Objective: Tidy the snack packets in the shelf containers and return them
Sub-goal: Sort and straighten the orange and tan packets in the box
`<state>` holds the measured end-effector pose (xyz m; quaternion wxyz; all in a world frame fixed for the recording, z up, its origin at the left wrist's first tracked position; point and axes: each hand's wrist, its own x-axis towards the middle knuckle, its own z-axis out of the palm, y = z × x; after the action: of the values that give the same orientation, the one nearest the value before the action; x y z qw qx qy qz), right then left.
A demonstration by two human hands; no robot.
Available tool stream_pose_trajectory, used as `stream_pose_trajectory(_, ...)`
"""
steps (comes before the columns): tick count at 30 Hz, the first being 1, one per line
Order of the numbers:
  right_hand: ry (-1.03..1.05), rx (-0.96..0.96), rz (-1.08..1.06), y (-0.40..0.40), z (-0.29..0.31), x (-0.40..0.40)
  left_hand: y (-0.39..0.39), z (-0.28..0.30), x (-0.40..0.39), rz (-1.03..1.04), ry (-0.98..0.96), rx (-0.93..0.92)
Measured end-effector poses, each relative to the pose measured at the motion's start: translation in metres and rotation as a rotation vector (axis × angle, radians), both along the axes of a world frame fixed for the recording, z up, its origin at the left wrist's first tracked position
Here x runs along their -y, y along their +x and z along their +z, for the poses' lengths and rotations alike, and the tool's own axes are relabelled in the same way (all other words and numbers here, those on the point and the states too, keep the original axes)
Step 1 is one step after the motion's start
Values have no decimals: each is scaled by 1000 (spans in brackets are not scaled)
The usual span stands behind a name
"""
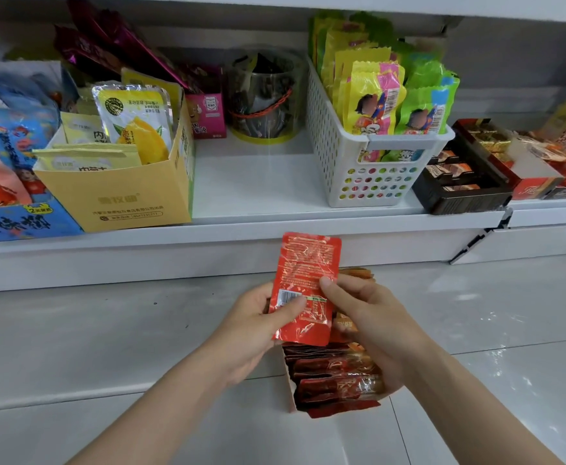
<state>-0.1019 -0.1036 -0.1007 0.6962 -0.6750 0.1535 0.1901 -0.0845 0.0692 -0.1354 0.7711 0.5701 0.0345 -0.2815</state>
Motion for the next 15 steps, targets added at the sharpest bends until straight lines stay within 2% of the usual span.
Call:
stream_pose_trajectory(3, 33, -45, -117, 1, 2, -3, -1, -2, 4, 88, 88, 110)
stream_pose_trajectory(6, 85, -124, -248, 1, 2, -2, -5, -3, 0, -26, 416, 477)
stream_pose_trajectory(8, 87, -148, -267, 1, 1, -1, -7, -7, -2, -112, 554, 659)
stream_pose_trajectory(12, 105, -150, -221, 1, -1, -6, -11, -5, 3, -168, 555, 697)
stream_pose_trajectory(15, 102, -147, -170, 3, -2, -7, -14, -5, 6, -209, 643, 678)
